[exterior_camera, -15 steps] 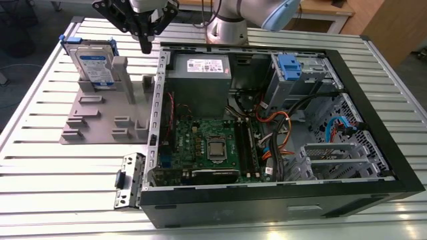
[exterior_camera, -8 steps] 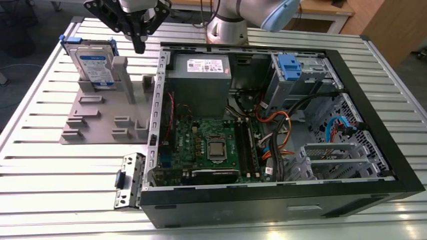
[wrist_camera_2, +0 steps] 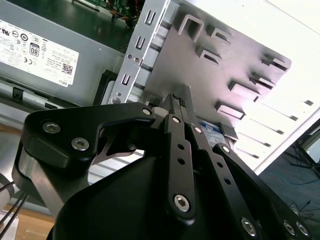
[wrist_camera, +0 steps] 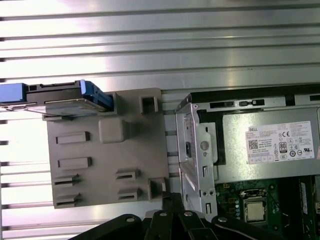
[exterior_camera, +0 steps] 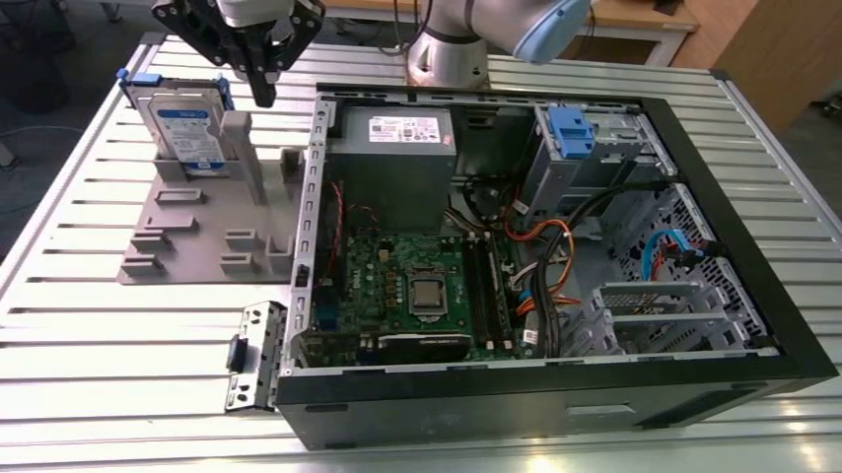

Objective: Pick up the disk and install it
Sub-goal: 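Reach for the disk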

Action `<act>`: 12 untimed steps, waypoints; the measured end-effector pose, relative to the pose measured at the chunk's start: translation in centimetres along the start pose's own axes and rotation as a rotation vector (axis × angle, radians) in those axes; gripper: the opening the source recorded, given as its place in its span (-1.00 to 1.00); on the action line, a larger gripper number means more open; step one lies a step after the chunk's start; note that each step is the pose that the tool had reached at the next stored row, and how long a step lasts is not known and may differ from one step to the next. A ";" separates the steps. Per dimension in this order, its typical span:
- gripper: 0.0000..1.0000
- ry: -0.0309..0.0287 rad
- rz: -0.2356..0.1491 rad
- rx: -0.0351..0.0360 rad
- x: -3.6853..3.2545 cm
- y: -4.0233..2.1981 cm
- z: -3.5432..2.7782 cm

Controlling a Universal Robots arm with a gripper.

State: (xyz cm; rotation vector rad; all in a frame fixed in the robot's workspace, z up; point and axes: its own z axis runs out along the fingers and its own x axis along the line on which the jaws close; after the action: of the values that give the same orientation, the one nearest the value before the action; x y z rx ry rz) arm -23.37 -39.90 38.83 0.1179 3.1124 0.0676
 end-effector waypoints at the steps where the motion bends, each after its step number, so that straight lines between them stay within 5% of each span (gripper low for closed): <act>1: -0.80 -0.0001 0.000 0.0000 0.17 -0.01 0.01; 12: -0.80 0.0000 0.000 0.0000 1.85 -0.14 0.06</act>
State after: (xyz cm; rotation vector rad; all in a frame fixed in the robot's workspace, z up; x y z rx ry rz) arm -25.22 -39.89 38.72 0.1180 3.1124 0.0675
